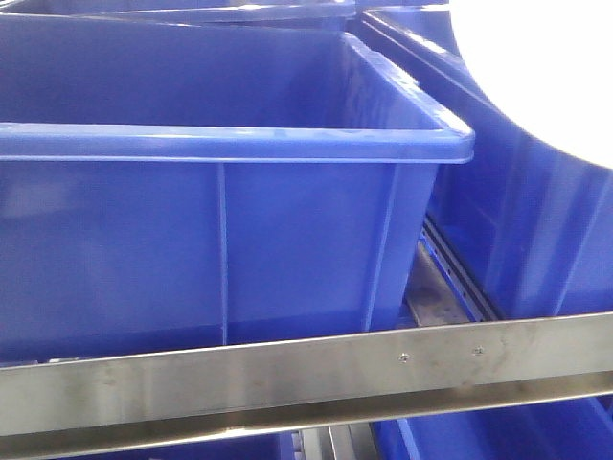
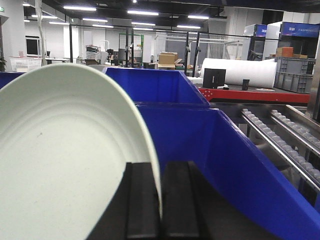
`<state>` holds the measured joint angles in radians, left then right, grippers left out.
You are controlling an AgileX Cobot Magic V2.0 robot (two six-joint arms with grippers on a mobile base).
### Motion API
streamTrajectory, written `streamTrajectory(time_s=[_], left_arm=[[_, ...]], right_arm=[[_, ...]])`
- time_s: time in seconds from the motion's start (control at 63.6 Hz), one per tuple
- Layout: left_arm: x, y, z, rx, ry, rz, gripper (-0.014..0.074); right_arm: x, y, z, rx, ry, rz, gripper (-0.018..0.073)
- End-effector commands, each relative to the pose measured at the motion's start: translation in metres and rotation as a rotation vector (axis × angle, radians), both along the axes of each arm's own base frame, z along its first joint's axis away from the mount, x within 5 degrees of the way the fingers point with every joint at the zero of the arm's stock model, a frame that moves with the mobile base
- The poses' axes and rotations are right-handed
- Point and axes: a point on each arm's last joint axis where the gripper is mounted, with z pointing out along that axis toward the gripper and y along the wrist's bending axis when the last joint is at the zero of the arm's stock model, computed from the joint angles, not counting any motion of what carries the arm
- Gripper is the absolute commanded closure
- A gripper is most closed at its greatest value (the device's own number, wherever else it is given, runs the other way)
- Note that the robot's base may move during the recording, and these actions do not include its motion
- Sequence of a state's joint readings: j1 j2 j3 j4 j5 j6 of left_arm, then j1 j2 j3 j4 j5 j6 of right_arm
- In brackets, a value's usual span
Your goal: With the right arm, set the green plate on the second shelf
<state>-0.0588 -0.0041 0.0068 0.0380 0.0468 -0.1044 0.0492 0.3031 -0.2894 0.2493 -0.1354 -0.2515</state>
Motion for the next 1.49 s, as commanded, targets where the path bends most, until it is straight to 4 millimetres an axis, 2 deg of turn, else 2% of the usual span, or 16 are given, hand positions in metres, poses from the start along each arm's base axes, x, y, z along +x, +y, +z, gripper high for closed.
streamTrajectory(time_s=[0.0, 0.346, 0.534, 0.613, 0.864, 0.974, 1.131, 1.225, 1.351, 1.414, 1.477], left_arm=[[0.0, 0.0, -0.006, -0.01, -0.05, -0.004, 0.0465], [0.0, 0.0, -0.006, -0.01, -0.05, -0.004, 0.0465], [0.0, 0.0, -0.006, -0.01, -0.05, -0.004, 0.0465], [0.0, 0.0, -0.006, -0.01, -0.05, -0.004, 0.0465], [0.0, 0.0, -0.006, -0.01, -0.05, -0.004, 0.0465], [0.0, 0.0, -0.006, -0.01, -0.05, -0.004, 0.0465], [0.0, 0.0, -0.006, -0.01, -0.05, -0.004, 0.0465], [0.0, 0.0, -0.006, -0.01, -0.05, -0.004, 0.0465], [0.0, 0.0, -0.006, -0.01, -0.05, -0.004, 0.0465], [0.0, 0.0, -0.006, -0.01, -0.05, -0.004, 0.0465], [0.0, 0.0, -0.006, -0.01, -0.05, -0.004, 0.0465]], right_arm=[[-0.004, -0.003, 0.02, 0.02, -0.139, -0.032, 0.0529], [-0.004, -0.004, 0.021, 0.021, -0.151, -0.035, 0.0529], [-0.007, -0.008, 0.034, 0.03, -0.305, -0.08, 0.0529], [-0.002, -0.01, 0.038, 0.042, -0.357, -0.107, 0.0529], [0.049, -0.025, 0.038, 0.078, -0.341, -0.309, 0.0529], [0.08, -0.031, 0.039, 0.066, -0.289, -0.397, 0.0527], [0.13, -0.027, 0.036, 0.011, -0.175, -0.381, 0.0521], [0.144, -0.025, 0.038, 0.01, -0.138, -0.36, 0.0436], [0.151, -0.019, 0.037, 0.022, -0.028, -0.288, 0.0232], [0.152, -0.016, 0.036, 0.027, 0.024, -0.254, 0.0189], [0.15, -0.015, 0.037, 0.031, 0.047, -0.234, 0.0195]])
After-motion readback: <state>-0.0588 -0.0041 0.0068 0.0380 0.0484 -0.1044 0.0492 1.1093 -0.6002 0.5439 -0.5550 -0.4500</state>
